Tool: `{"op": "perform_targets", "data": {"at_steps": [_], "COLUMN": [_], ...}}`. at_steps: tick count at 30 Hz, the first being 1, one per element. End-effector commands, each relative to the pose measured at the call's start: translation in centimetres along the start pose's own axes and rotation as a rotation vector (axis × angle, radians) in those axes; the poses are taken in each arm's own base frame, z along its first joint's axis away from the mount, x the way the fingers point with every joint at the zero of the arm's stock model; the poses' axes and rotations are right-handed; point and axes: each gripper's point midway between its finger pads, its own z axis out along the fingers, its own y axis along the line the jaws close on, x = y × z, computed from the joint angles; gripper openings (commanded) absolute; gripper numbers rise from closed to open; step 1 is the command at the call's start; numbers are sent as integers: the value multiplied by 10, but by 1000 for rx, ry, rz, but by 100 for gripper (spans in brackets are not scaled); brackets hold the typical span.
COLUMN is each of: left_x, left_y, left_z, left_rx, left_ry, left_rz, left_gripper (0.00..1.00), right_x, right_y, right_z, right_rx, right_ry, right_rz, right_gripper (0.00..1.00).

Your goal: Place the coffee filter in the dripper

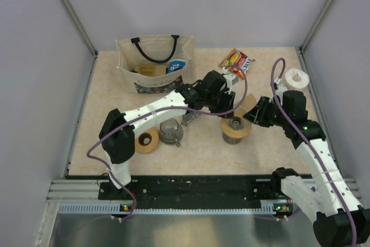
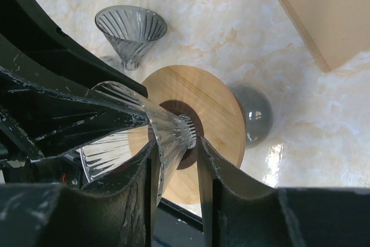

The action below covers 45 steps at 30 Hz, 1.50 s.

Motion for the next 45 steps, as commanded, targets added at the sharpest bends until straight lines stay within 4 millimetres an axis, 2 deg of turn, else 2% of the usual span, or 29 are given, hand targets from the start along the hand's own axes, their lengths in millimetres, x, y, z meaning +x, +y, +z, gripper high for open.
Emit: {"op": "perform_targets", "data": {"at_steps": [1,8,14,17,20,25,26,28,29,31,33,38,41,43,45], "left_x": [9,-7,-18,-22,-28,-42,-44,-48,-50,-57,-67,-80,-85,-84,-79], "left_y": [10,3,-6,-9,-12,-24,-29,-36,-37,-35,-28,27,71,108,130], "left_z": [-1,-12,-21,-25,-33,-60,-68,-80,-86,-99,-117,-169,-202,-224,-231], "left_rx": [-44,-36,-8,-1,-7,12,29,47,47,15,-37,-265,-318,-394,-453], "left_ry": [51,6,-32,-48,-65,-129,-142,-163,-176,-226,-297,-497,-585,-635,-652], "left_rz": [0,28,53,63,72,104,113,129,138,150,149,29,-75,-149,-196], "left_gripper": [37,53,62,67,83,87,92,95,99,99,99,99,99,99,99], "right_x": [-2,-15,-23,-29,-36,-55,-58,-66,-71,-83,-96,-118,-128,-131,-131], "right_y": [-5,4,10,19,31,46,49,54,56,58,56,47,26,7,-16], "right_z": [0,-3,-6,-9,-15,-27,-30,-36,-40,-49,-58,-76,-80,-81,-77], "right_rx": [29,11,-1,-38,-79,-103,-107,-109,-104,-78,-38,63,192,298,416], "right_ry": [4,-30,-49,-58,-67,-121,-128,-151,-166,-216,-273,-393,-437,-435,-418], "right_rz": [-10,-11,-22,-36,-62,-90,-95,-111,-118,-132,-137,-120,-94,-87,-73], "right_gripper": [33,40,46,49,56,68,71,78,82,90,99,99,99,99,99]}}
